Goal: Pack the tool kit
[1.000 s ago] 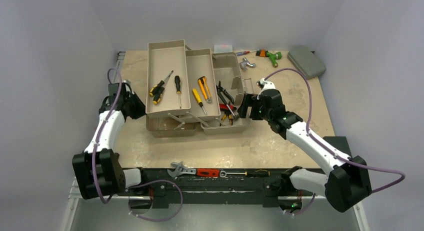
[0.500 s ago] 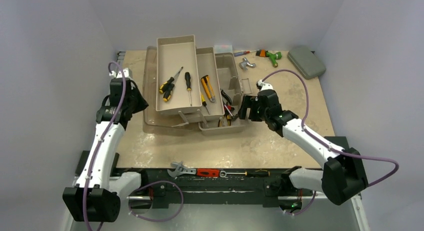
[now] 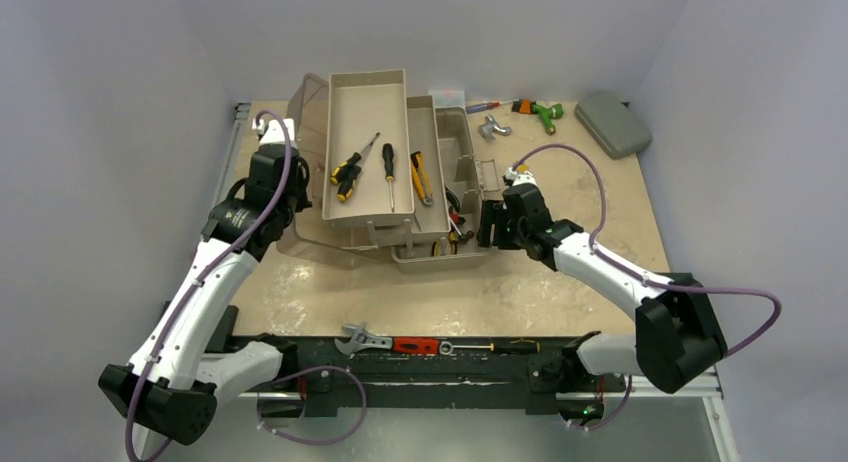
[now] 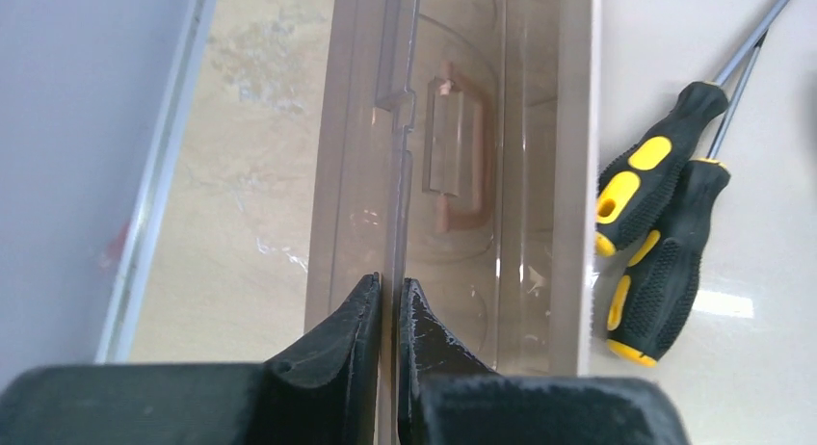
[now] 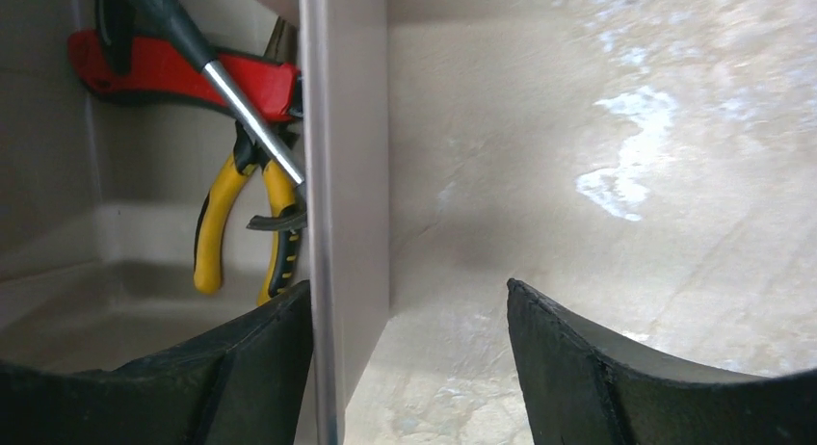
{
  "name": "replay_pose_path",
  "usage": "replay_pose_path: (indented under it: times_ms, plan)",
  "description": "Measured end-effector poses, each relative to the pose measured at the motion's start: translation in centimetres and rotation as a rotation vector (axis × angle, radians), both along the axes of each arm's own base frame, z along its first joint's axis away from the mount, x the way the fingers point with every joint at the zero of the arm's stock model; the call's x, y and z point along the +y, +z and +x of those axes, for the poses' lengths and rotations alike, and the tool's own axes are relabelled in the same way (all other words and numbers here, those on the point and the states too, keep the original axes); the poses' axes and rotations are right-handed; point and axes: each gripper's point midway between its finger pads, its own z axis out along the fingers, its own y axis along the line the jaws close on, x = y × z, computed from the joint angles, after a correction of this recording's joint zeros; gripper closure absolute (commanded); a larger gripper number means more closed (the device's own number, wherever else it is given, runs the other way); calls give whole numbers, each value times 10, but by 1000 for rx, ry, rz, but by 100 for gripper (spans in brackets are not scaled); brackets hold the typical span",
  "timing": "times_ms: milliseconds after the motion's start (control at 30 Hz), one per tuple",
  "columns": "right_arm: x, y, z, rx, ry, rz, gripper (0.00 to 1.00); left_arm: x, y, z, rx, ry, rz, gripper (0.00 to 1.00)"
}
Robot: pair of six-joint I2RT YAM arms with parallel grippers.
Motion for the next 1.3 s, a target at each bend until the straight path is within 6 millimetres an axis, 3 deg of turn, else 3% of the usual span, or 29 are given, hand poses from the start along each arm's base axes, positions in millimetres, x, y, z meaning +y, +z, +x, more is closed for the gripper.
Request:
replay_pose_path:
  times_ms: [333,533,700,833,967,1100,1300]
  plan:
    - [52,-19,-22,47,130,16,39,-12,34,5,-47,-43,291,100]
    - [85,-15,-31,52,190,44,39,-31,52,5,-84,-83,469,100]
    - [95,-16,-37,63,209,59,37,-52,68,4,-123,-106,597,100]
    - [98,-12,-39,58,206,76,25,-76,76,9,-141,-108,730,100]
    - [92,10,-36,4,174,94,22,-94,81,11,-149,-105,822,100]
    - [78,47,-30,-96,123,117,21,-113,86,12,-163,-122,870,100]
    - [43,79,-20,-184,17,124,21,-151,85,13,-173,-147,939,100]
